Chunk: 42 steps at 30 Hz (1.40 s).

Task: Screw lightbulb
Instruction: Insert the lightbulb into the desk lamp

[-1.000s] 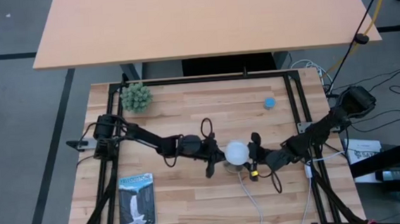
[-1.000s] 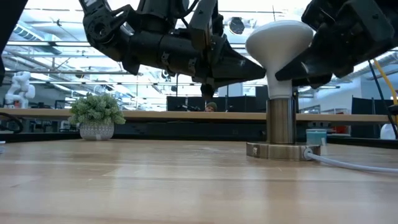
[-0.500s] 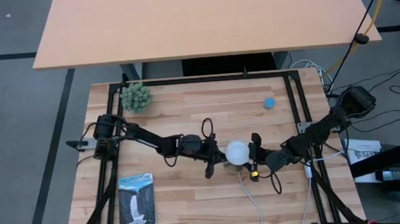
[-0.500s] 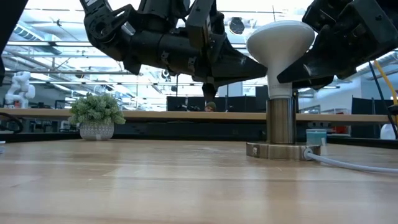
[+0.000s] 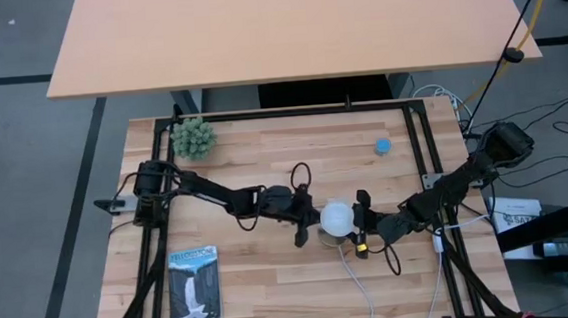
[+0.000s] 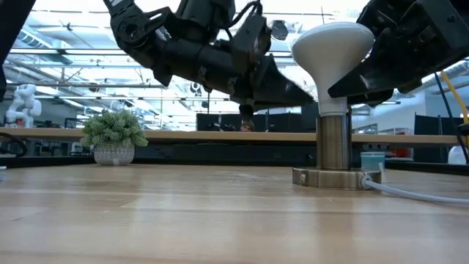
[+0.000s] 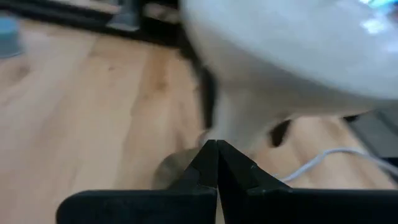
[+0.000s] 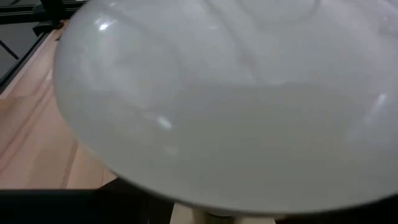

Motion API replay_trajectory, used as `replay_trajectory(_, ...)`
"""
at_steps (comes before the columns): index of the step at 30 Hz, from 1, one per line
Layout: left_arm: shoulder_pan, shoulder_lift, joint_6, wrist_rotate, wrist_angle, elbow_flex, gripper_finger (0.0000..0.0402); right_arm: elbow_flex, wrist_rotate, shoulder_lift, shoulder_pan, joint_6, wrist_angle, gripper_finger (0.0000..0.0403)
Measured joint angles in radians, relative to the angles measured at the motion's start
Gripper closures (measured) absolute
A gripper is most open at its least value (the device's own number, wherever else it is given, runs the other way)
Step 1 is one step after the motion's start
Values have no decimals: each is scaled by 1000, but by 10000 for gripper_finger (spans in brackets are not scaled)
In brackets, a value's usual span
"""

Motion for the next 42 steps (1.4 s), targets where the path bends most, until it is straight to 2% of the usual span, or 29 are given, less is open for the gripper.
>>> replay_trajectory(4, 3, 0, -43, -88, -68, 0, 401, 0, 0, 0, 0, 0, -1, 202)
replay_trajectory(6, 3, 0, -49, -56, -105, 0, 401, 0, 0, 0, 0, 0, -1, 202)
replay_trajectory(8, -1, 0, -49, 25, -127, -1, 401, 0, 0, 0, 0, 0, -2, 202)
replay_trajectory(12, -16, 0, -19, 109, -75, 0, 401, 0, 0, 0, 0, 0, -2, 202)
replay_trajectory(28, -13, -1, 35, 110, 35, 0, 401, 0, 1, 0, 0, 0, -2, 202)
replay_trajectory(37, -11, -1, 40, 30, 40, 0, 401, 0, 2, 0, 0, 3, -4, 202)
replay_trajectory(42, -10, -1, 34, -31, -12, 0, 401, 0, 2, 0, 0, 3, -2, 202)
